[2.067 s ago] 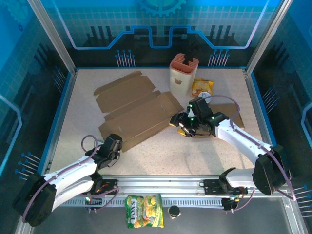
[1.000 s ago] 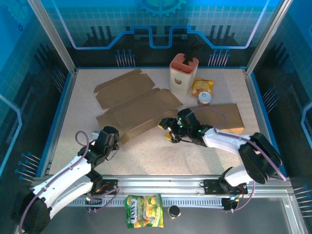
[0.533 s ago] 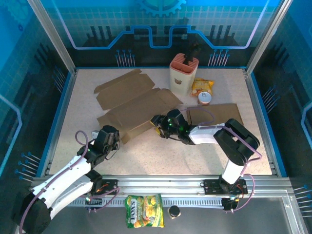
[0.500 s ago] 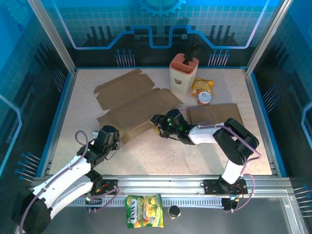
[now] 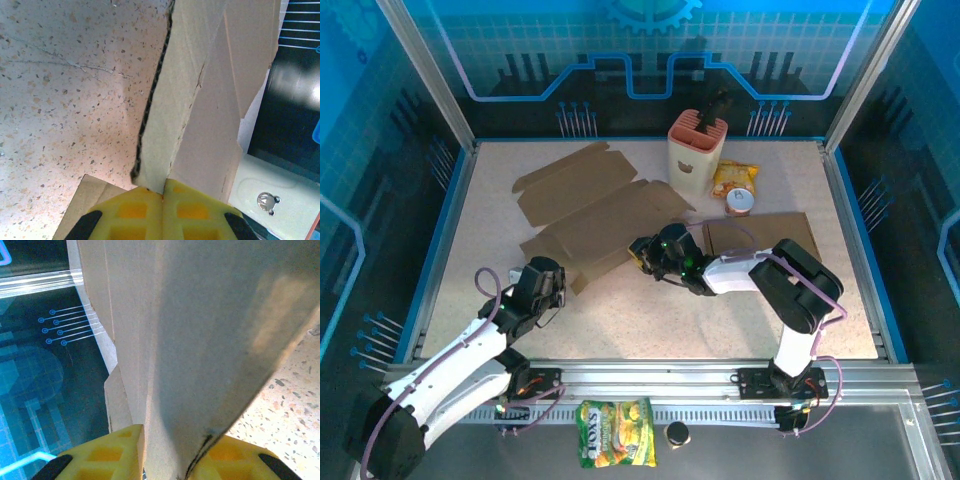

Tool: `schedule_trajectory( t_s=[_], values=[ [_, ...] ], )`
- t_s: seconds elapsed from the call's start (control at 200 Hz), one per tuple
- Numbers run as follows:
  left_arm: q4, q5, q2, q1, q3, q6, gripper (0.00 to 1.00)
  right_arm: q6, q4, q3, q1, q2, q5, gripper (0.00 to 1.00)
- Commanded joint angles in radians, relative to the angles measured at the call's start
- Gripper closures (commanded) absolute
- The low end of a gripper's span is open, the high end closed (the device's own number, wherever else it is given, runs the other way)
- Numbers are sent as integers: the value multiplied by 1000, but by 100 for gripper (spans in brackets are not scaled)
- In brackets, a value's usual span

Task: Fold the paper box

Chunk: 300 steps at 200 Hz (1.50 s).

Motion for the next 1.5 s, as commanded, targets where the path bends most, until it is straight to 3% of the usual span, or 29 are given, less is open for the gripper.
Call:
schedule_trajectory(
  t_s=[0.0, 0.21, 0.255, 0.305, 0.375, 0.435, 0.49, 0.575, 0.685, 0.981, 1.171, 1.496],
  values=[
    [-3, 17, 5, 9, 32, 27, 100, -8, 28, 40, 5, 29, 26, 74],
    [-8, 18, 3, 10, 37, 30, 100, -11, 4, 76, 3, 33, 26, 82],
    [-12, 19, 1, 11, 38, 31, 100, -13, -4, 81, 3, 32, 28, 87],
    [-25, 18, -2, 11, 43, 35, 100, -11, -15, 85, 3, 25, 29, 100],
    [-59, 17, -8, 15, 62, 54, 100, -17, -54, 90, 5, 2, 41, 100],
    [-85, 27, -12, 23, 85, 87, 80, -34, -106, 132, 6, -25, 47, 100],
    [-119, 28, -10, 25, 122, 132, 70, -51, -145, 159, 5, -46, 51, 100],
    [-175, 31, -12, 25, 185, 217, 58, -67, -192, 208, 5, -71, 53, 100],
    [-229, 16, -52, 24, 224, 292, 50, -89, -239, 272, 5, -92, 58, 100],
    [-424, -89, -206, 24, 386, 521, 41, -178, -428, 512, 4, -123, 78, 100],
    [-464, -175, -238, 24, 489, 667, 45, -256, -670, 755, 8, -121, 82, 100],
    [-539, -289, -215, 25, 617, 755, 45, -368, -1075, 1118, 98, -176, 269, 100]
  ],
)
